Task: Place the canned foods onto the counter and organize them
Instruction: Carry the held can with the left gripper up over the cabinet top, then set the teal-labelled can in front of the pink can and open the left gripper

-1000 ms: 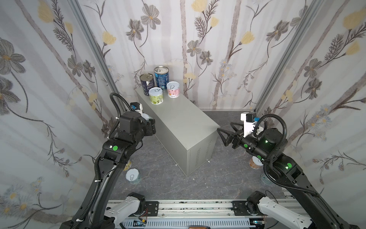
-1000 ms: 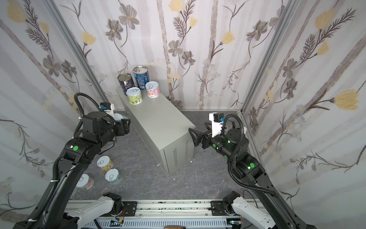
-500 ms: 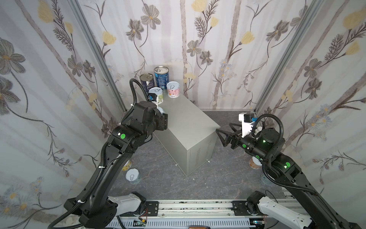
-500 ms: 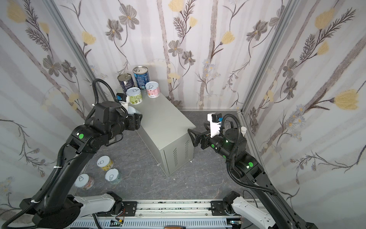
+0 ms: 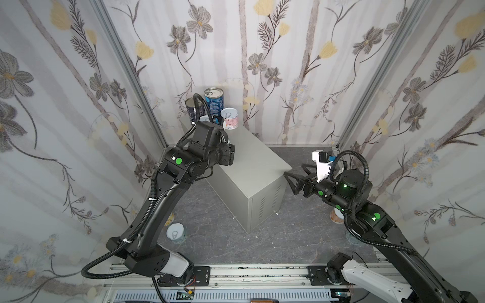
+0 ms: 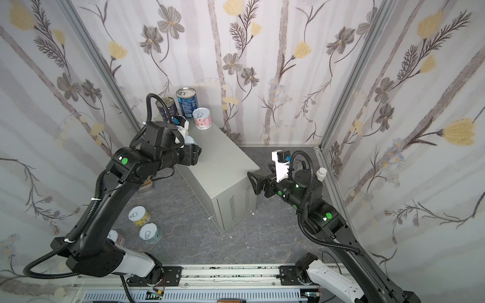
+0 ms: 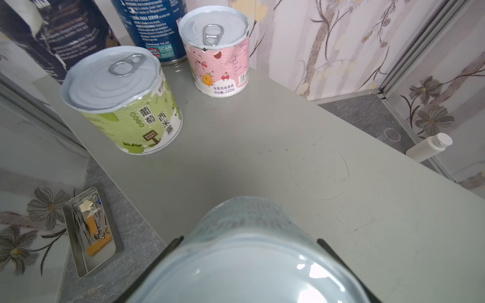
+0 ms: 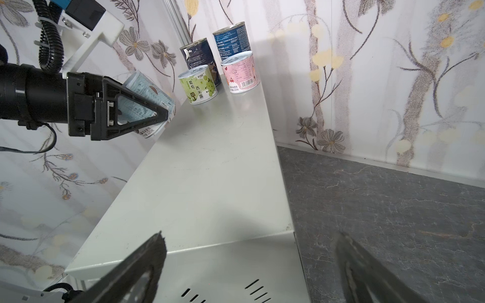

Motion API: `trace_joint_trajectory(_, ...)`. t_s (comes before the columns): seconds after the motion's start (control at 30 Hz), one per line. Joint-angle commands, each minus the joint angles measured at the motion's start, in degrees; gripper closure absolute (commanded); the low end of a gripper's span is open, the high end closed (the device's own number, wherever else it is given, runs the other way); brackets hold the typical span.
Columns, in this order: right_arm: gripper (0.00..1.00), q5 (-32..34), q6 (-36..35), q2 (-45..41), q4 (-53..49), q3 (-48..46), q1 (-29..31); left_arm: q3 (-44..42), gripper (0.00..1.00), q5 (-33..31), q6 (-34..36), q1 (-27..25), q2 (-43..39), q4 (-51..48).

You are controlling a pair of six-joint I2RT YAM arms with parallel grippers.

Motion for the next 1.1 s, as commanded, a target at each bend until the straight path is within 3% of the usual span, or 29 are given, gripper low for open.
trace_joint_trajectory(0.0,0.0,-0.3,-1.1,0.3,2.3,-0.6,-0.1,2.2,0.42,2.4,0.5,-0.1,2.0,0.2)
trace_joint_trajectory(0.33,0.0,-0.4,-1.8,0.5,4.8,-3.7,-0.5,4.1,0.41,2.6,0.4,-0.5,6.8,-0.6)
trace_joint_trajectory(0.6,0.0,-0.9,-1.8,1.4,5.6,-3.6,-0.7,6.5,0.27,2.6,0.6,-1.0,10.3,-0.5)
trace_joint_trajectory(1.07,0.0,0.0,-2.7,-0.4,3.3,-2.6,-0.7,13.4,0.11,1.9,1.2,-1.4,16.7,0.1)
